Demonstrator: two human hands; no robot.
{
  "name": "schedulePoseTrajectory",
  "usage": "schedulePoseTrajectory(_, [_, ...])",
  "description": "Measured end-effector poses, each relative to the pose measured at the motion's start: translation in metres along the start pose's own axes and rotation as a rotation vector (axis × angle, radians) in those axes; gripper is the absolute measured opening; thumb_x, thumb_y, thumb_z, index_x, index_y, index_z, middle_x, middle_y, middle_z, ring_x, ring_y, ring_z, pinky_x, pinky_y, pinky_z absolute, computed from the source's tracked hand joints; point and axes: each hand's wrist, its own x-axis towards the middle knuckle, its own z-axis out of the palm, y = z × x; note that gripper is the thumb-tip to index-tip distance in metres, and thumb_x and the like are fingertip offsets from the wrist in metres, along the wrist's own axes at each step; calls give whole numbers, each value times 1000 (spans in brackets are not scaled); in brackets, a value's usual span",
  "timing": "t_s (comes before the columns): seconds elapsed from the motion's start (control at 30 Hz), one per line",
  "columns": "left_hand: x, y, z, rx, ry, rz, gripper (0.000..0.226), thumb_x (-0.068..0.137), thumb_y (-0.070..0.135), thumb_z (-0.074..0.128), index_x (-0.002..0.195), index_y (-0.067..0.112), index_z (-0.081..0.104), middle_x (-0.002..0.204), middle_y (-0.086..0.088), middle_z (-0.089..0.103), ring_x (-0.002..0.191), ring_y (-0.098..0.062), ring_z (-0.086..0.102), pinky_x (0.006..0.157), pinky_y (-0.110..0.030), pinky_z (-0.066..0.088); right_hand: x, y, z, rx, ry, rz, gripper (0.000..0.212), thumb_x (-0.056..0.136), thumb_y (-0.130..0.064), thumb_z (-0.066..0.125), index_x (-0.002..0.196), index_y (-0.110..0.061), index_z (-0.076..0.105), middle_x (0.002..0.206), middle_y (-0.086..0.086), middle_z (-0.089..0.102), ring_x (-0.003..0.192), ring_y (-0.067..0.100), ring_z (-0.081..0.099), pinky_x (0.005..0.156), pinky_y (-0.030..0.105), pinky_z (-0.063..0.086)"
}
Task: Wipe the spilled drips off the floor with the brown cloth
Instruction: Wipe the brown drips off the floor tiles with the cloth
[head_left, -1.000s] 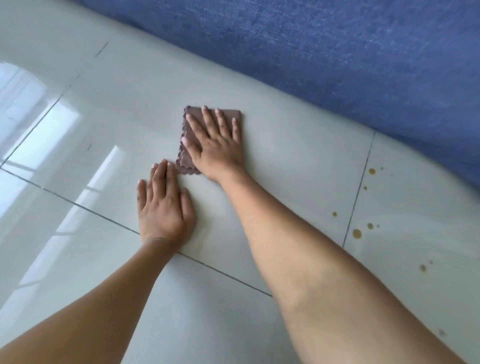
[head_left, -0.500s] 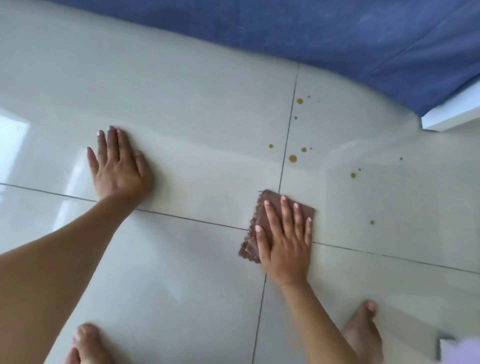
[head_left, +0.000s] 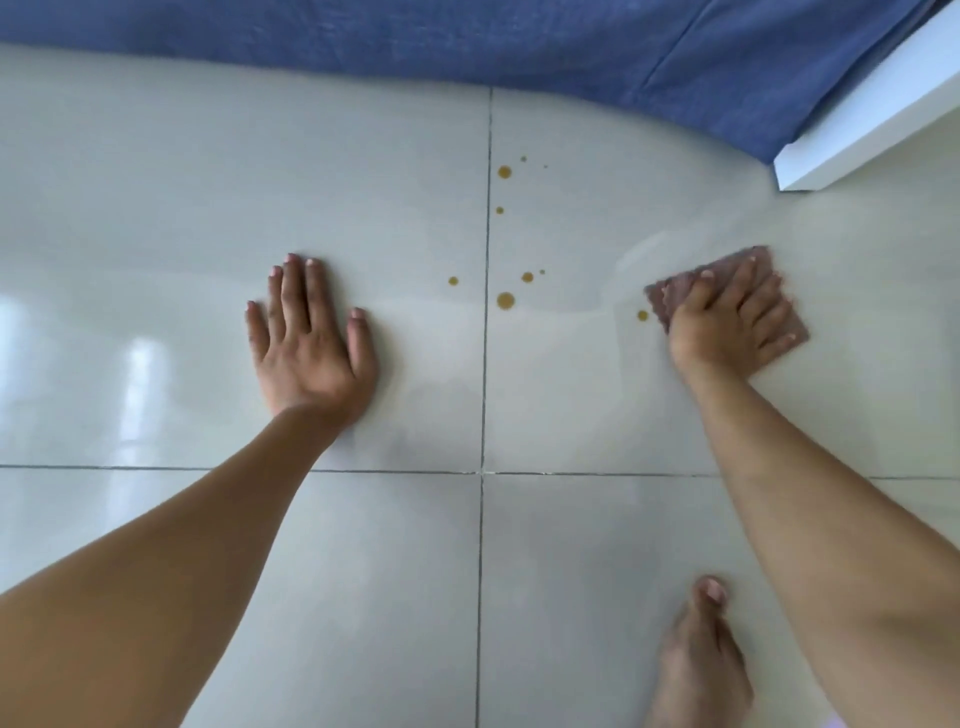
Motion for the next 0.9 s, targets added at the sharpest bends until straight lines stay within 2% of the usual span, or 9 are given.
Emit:
schedulePoseTrajectory(0.1, [1, -1, 0, 6, -7, -1, 66, 97, 40, 25, 155, 12, 11, 164, -7, 8, 152, -22, 4, 123, -44, 1, -14, -66, 15, -11, -27, -178, 60, 97, -49, 21, 153, -29, 10, 164, 1, 5, 151, 24, 1, 120, 52, -4])
schedulePoseTrajectory(0.23, [1, -1, -1, 20, -7, 3, 67, 96, 41, 26, 154, 12, 12, 164, -8, 9, 152, -22, 6, 123, -43, 2, -96, -111, 46, -37, -39, -662, 57, 96, -49, 26, 149, -29, 27, 161, 3, 23, 149, 26, 18, 119, 48, 4])
schedulePoseTrajectory(0.3, [2, -2, -2, 18, -8, 10, 67, 95, 41, 25, 154, 12, 12, 164, -8, 10, 152, -23, 6, 123, -43, 2, -135, -96, 50, -75, -70, -980, 57, 93, -49, 28, 145, -27, 39, 155, 4, 36, 144, 28, 31, 118, 46, 13])
schedulePoseTrajectory(0.37, [1, -2, -4, 17, -21, 14, 67, 96, 41, 23, 155, 13, 11, 164, -8, 9, 152, -22, 6, 123, -44, 2, -142, -56, 43, -157, -135, -1247, 56, 94, -49, 31, 144, -28, 40, 154, 1, 38, 144, 26, 33, 118, 46, 19])
schedulePoseTrajectory(0.43, [-1, -2, -5, 18, -26, 9, 66, 96, 41, 23, 155, 13, 11, 164, -7, 8, 152, -22, 5, 123, -43, 2, -120, -12, 28, -237, -168, -1352, 57, 94, -52, 32, 146, -29, 37, 155, -1, 36, 145, 23, 31, 118, 46, 21])
schedulePoseTrajectory(0.5, [-1, -2, -4, 18, -19, 8, 66, 97, 41, 23, 155, 13, 10, 164, -6, 8, 152, -21, 5, 123, -43, 2, -80, 16, 16, -277, -104, -1296, 58, 94, -53, 28, 147, -29, 34, 155, 0, 35, 145, 24, 31, 118, 47, 20])
schedulePoseTrajectory(0.6, [-1, -1, -4, 11, -11, 2, 65, 97, 41, 24, 155, 13, 11, 164, -6, 9, 152, -21, 6, 123, -42, 2, -20, 11, 4, -310, -52, -956, 63, 92, -53, 24, 149, -27, 30, 157, 5, 32, 145, 30, 30, 118, 48, 17])
schedulePoseTrajectory(0.77, [-1, 0, 0, -4, 6, 3, 66, 96, 40, 26, 155, 13, 12, 164, -6, 10, 152, -21, 7, 123, -42, 1, 34, -89, 6, -163, -39, -529, 62, 95, -51, 17, 153, -29, 11, 164, 0, 7, 151, 26, 4, 121, 52, -1])
schedulePoseTrajectory(0.9, [0, -3, 0, 7, -7, -7, 67, 96, 41, 25, 155, 13, 10, 164, -5, 8, 152, -20, 5, 123, -41, 0, 7, -194, 29, -201, -129, -623, 62, 96, -51, 13, 153, -28, 6, 164, 0, 3, 151, 26, -4, 120, 52, -7])
